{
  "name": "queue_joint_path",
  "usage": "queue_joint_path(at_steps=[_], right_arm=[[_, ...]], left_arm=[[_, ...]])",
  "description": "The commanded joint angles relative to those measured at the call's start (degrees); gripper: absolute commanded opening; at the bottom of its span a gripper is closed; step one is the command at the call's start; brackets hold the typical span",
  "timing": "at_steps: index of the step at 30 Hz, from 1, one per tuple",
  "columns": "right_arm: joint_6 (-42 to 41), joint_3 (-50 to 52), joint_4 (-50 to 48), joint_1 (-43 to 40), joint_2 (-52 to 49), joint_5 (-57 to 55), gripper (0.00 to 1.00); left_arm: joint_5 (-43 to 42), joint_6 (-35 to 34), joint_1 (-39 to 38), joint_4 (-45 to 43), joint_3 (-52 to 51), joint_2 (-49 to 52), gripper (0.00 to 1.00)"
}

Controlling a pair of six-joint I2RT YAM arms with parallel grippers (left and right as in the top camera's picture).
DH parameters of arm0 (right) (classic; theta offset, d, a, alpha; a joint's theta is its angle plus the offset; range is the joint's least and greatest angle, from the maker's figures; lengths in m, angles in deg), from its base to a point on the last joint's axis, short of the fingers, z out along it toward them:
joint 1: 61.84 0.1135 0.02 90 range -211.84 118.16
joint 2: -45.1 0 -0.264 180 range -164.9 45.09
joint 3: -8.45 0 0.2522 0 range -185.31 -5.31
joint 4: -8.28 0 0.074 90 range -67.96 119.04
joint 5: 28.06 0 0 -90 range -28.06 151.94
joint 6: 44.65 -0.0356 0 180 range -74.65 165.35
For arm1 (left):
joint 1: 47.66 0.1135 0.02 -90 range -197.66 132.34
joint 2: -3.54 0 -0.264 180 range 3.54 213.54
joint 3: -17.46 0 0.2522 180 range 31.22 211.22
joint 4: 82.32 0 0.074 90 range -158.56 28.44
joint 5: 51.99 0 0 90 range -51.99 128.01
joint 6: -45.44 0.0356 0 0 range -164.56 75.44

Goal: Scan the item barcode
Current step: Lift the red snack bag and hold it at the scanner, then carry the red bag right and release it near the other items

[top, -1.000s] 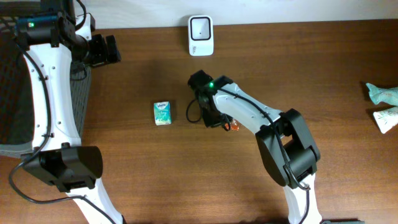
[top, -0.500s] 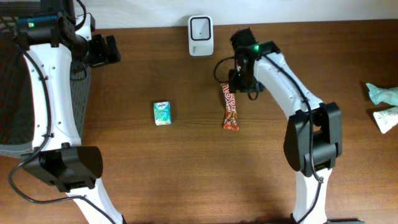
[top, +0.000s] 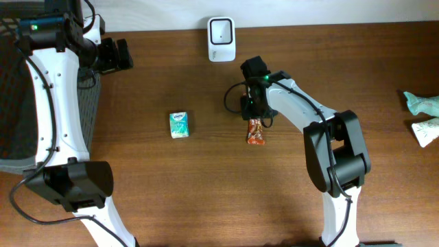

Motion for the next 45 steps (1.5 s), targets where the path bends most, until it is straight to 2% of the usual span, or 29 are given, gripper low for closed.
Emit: queue_joint_path(at_steps=[1, 3, 7, 9, 11, 16, 19, 22, 27, 29, 34, 37, 39, 45], right_arm=[[-0.4, 0.8, -0.2, 0.4, 0.5, 0.6, 0.26], [-0.4, -2.6, 0.2, 0.4, 0.6, 0.8, 0.18], [-0.4, -15.9, 0.9, 0.4, 0.6, 0.7, 0.04], [-0.4, -21.9, -6.2, 0.4, 0.6, 0.7, 0.04], [-0.4, -22.1, -19.2, 0.5, 0.3, 0.7, 0.04], [-0.6, -22.1, -39.8, 0.6, -5.9, 0.7, 0.04], [-7.2, -22.1, -49.1, 0.6, -10.9, 0.7, 0.04], [-8.0, -22.1, -52.9, 0.6, -13.3, 0.2, 0.04], [-6.6, -22.2, -47.6, -1.3, -10.0, -4.1, 0.04], [-6.7, -22.2, -40.3, -4.9, -4.6, -7.8, 0.04], [-11.4, -22.2, -13.9, -20.3, 0.5, -17.3, 0.04], [-11.5, -22.2, -2.4, -28.7, 0.0, -20.4, 0.04], [-11.5, -22.2, 4.8, -38.4, -0.3, -20.3, 0.04], [-11.4, -22.2, 11.1, -54.3, -0.7, -20.1, 0.06]], left_arm=[[-0.4, 0.5, 0.2, -0.1, 0.0, -0.2, 0.99], [-0.4, 0.5, 0.2, -0.1, 0.0, -0.2, 0.99], [-0.4, 0.5, 0.2, -0.1, 0.0, -0.2, 0.99], [-0.4, 0.5, 0.2, -0.1, 0.0, -0.2, 0.99], [-0.4, 0.5, 0.2, -0.1, 0.0, -0.2, 0.99], [-0.4, 0.5, 0.2, -0.1, 0.0, -0.2, 0.99], [-0.4, 0.5, 0.2, -0.1, 0.0, -0.2, 0.99], [-0.4, 0.5, 0.2, -0.1, 0.0, -0.2, 0.99], [-0.4, 0.5, 0.2, -0.1, 0.0, -0.2, 0.99], [-0.4, 0.5, 0.2, -0.1, 0.0, -0.2, 0.99], [-0.4, 0.5, 0.2, -0.1, 0.0, -0.2, 0.99], [-0.4, 0.5, 0.2, -0.1, 0.0, -0.2, 0.99], [-0.4, 0.5, 0.2, -0.1, 0.0, -0.2, 0.99], [-0.4, 0.5, 0.2, -0.1, 0.0, -0.2, 0.99]])
